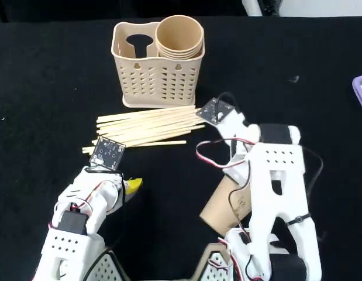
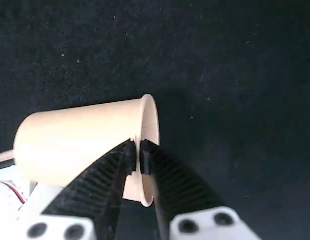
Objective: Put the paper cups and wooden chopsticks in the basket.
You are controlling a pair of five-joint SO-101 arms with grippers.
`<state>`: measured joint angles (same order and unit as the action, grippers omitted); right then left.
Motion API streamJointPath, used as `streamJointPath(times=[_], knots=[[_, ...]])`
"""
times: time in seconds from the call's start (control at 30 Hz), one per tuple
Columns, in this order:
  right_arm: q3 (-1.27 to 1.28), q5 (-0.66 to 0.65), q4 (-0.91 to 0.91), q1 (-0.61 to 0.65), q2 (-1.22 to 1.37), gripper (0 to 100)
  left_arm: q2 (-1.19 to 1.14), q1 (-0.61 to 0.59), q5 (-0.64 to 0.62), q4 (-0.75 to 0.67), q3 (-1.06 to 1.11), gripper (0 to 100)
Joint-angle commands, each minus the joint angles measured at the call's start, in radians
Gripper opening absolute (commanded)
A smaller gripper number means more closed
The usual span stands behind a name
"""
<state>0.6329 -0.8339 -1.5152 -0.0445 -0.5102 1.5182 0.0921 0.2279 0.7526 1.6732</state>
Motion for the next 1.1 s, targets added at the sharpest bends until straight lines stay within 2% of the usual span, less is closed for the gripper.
streamJointPath(times=[0.0,0.23,0.5,0.63,0.77,0.83,0.97,1.07], knots=[[-0.099,0.014,-0.037,-0.012,-0.012,1.1,0.006,-0.005,-0.006,-0.017,-0.010,32],[-0.174,0.008,-0.049,-0.020,-0.012,1.1,0.006,-0.005,-0.006,-0.017,-0.010,32],[-0.409,-0.008,-0.141,-0.011,-0.005,1.1,0.006,-0.005,-0.006,-0.017,-0.012,32],[-0.349,-0.028,-0.146,0.005,-0.010,1.1,0.006,-0.005,-0.006,-0.017,-0.012,32],[-0.262,-0.028,-0.069,-0.006,-0.012,1.2,0.006,-0.007,-0.006,-0.017,-0.010,32],[-0.263,-0.023,-0.020,-0.043,-0.012,4.4,0.006,-0.005,-0.006,-0.017,-0.008,32],[-0.269,-0.028,0.157,-0.155,0.013,25.5,0.006,-0.005,-0.006,-0.017,-0.008,32],[-0.268,-0.049,0.239,-0.189,0.094,25.1,0.006,-0.005,-0.006,-0.017,-0.008,32]])
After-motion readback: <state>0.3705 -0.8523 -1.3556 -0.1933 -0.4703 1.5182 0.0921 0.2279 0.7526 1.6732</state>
